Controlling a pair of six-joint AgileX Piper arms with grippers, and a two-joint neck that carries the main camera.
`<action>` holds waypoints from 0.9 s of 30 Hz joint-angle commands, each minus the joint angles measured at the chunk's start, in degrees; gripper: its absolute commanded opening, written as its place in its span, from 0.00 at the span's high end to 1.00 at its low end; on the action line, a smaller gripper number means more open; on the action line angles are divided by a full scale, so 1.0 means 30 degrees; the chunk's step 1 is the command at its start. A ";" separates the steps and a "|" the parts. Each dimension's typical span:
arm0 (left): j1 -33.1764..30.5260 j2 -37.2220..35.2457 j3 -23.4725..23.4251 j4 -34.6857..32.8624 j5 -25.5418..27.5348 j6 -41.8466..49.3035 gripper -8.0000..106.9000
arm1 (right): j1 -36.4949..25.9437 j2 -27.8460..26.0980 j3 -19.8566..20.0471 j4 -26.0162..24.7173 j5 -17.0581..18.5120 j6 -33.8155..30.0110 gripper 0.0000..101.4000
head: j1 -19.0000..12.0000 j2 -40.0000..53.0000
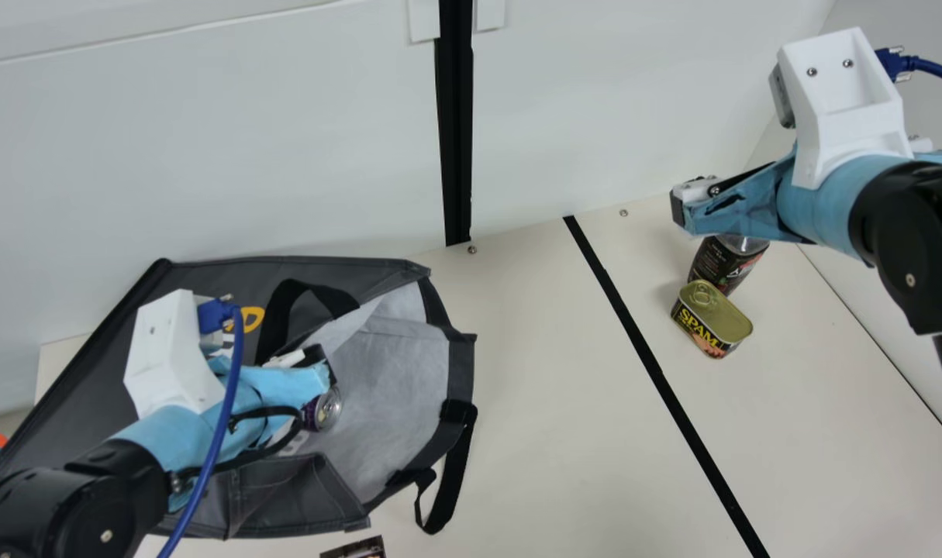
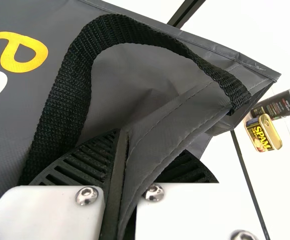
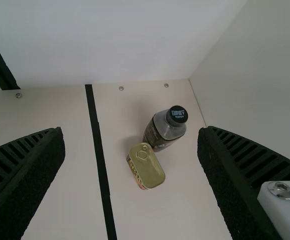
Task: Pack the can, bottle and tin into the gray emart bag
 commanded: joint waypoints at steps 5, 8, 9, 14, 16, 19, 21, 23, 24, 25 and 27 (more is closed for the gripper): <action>0.0000 0.0000 0.0000 0.0000 0.0000 0.0000 0.84 | -0.1103 0.0725 -0.0204 0.0902 -0.0386 -0.1084 0.10 | -0.0433 -0.0046; 0.0000 0.0000 0.0000 0.0000 0.0000 0.0000 0.84 | -0.1640 0.1140 -0.0365 0.1361 -0.0544 -0.1574 0.10 | -0.0433 -0.0046; 0.0000 0.0000 0.0000 0.0000 0.0000 0.0000 0.84 | -0.1808 0.1269 -0.0399 0.1503 -0.0596 -0.1726 0.10 | -0.0433 -0.0046; 0.0000 0.0000 0.0000 0.0000 0.0000 0.0000 0.84 | -0.2615 0.1926 -0.0567 0.2252 -0.0838 -0.2526 0.10 | -0.0433 -0.0046; 0.0000 0.0000 0.0000 0.0000 0.0000 0.0000 0.84 | -0.2906 0.2182 -0.0603 0.2501 -0.0954 -0.2807 0.10 | -0.0433 -0.0046; 0.0000 0.0000 0.0000 0.0000 0.0000 0.0000 0.84 | -0.3331 0.2558 -0.0640 0.2857 -0.1140 -0.3219 0.10 | -0.0433 -0.0046; 0.0000 0.0000 0.0000 0.0000 0.0000 0.0000 0.84 | -0.3619 0.2808 -0.0669 0.3092 -0.1266 -0.3500 0.10 | -0.0433 -0.0046; 0.0000 0.0000 0.0000 0.0000 0.0000 0.0000 0.84 | -0.3888 0.3056 -0.0701 0.3305 -0.1381 -0.3757 0.10 | -0.0433 -0.0046; 0.0000 0.0000 0.0000 0.0000 0.0000 0.0000 0.84 | -0.4027 0.3179 -0.0711 0.3415 -0.1445 -0.3892 0.10 | -0.0433 -0.0046; 0.0000 0.0000 0.0000 0.0000 0.0000 0.0000 0.84 | -0.4164 0.3301 -0.0725 0.3519 -0.1503 -0.4027 0.10 | -0.0433 -0.0046; 0.0000 0.0000 0.0000 0.0000 0.0000 0.0000 0.84 | -0.4428 0.3550 -0.0748 0.3721 -0.1626 -0.4289 0.10 | -0.0433 -0.0046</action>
